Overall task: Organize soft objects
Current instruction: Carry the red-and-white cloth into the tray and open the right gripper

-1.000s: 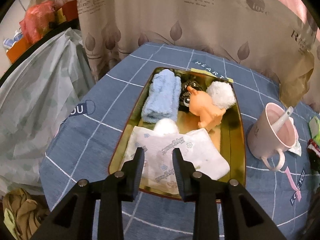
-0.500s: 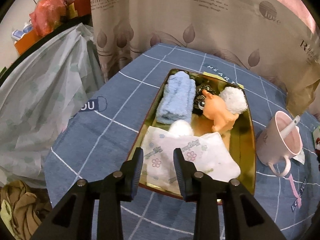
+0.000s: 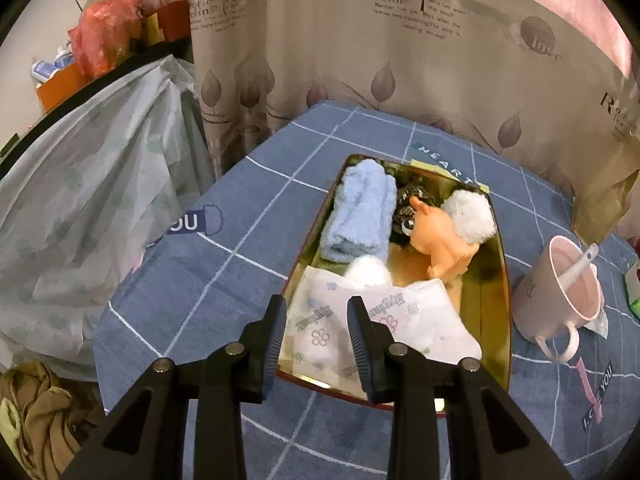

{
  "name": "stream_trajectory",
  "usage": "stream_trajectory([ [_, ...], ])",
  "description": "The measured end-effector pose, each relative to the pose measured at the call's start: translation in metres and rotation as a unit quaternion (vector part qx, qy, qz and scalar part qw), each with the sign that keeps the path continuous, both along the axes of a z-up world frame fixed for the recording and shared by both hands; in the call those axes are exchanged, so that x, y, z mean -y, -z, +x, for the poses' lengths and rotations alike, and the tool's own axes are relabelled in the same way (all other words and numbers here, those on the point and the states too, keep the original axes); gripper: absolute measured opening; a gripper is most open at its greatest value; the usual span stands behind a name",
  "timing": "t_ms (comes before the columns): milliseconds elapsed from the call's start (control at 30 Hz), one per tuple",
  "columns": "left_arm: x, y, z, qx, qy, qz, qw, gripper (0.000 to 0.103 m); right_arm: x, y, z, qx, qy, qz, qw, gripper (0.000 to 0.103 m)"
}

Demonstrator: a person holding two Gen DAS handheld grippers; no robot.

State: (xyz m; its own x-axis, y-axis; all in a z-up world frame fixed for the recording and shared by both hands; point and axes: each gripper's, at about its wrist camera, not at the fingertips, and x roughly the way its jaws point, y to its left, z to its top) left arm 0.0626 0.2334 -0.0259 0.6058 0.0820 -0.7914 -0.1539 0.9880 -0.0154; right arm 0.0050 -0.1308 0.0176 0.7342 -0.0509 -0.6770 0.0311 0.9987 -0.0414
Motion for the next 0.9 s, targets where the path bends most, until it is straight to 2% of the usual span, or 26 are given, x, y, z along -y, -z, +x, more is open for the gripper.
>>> stream_trajectory([
  [300,-0.011,-0.010,-0.002,0.023,-0.029,0.022,0.9991,0.033,-0.075,-0.019,-0.014,0.007,-0.107,0.021,0.994,0.023],
  [400,-0.018,-0.013,-0.003,0.032,-0.037,0.017,0.9987,0.046,-0.104,-0.020,-0.017,0.001,-0.142,0.027,0.989,0.023],
  [633,-0.032,-0.017,-0.004,0.043,-0.055,0.008,0.9975,0.046,-0.168,0.003,0.001,-0.035,-0.212,0.030,0.976,0.023],
  [900,-0.053,-0.019,-0.007,0.053,-0.088,-0.026,0.9944,0.046,-0.219,0.031,0.029,-0.072,-0.247,0.031,0.966,0.023],
])
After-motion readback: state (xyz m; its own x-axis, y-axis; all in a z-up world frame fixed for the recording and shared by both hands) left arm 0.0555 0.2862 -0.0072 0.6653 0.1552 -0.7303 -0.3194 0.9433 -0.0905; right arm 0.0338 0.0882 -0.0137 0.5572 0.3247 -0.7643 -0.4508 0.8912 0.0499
